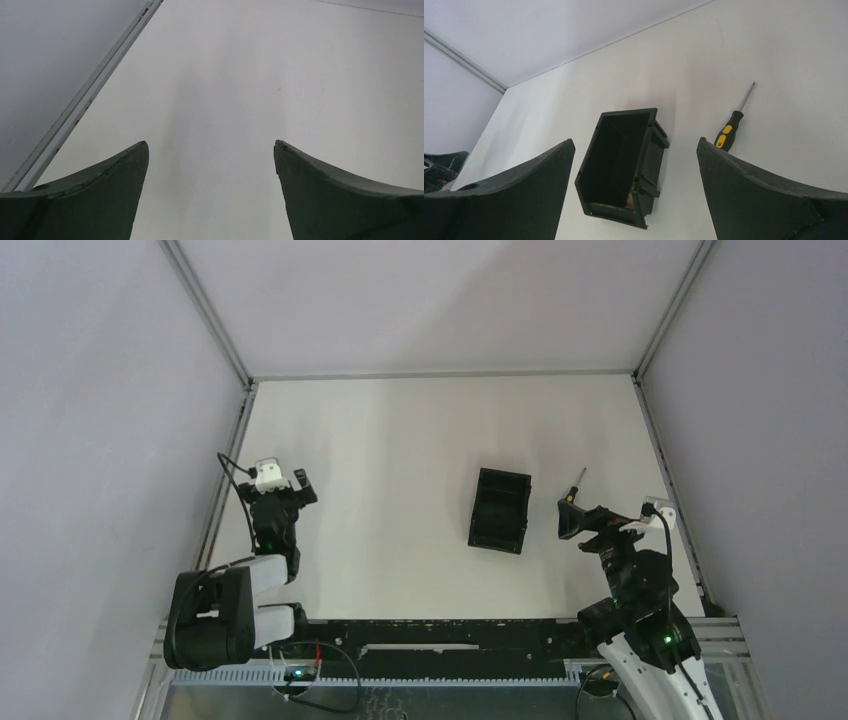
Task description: Put the screwdriver in the bin
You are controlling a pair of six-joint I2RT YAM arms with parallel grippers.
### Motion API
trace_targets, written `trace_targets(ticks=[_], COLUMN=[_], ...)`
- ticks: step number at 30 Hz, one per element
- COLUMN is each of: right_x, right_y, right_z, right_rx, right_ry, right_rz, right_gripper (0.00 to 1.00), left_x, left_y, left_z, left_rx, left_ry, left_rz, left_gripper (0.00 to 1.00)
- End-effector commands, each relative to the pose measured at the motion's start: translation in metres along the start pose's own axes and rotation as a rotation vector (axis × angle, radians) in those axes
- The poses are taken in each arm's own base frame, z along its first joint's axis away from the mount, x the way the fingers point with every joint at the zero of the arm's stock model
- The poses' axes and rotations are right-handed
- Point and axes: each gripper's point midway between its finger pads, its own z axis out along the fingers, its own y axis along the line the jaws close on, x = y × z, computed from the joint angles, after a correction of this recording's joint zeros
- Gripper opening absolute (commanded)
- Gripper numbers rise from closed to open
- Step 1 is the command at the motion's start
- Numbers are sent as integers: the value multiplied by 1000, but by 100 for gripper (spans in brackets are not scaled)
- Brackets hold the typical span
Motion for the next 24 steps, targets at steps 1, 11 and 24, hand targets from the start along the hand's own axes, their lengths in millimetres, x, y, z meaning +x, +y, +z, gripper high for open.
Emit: trace_targets(ticks=[1,11,24], right_x=[-20,-95,30], right_y=[6,25,-82], right_z=[5,54,150], right_rx=[1,201,502], right_ry=[-65,17,810], right_rz=[2,-171,-28], right_gripper=[100,100,98], left_x=[-34,-33,-33], left_y=[-4,-4,-4], left_z=[11,11,11], left_rx=[5,4,5], left_ry=[-91,-89,-89], left_rz=[-3,-2,-2], left_gripper=[100,100,100])
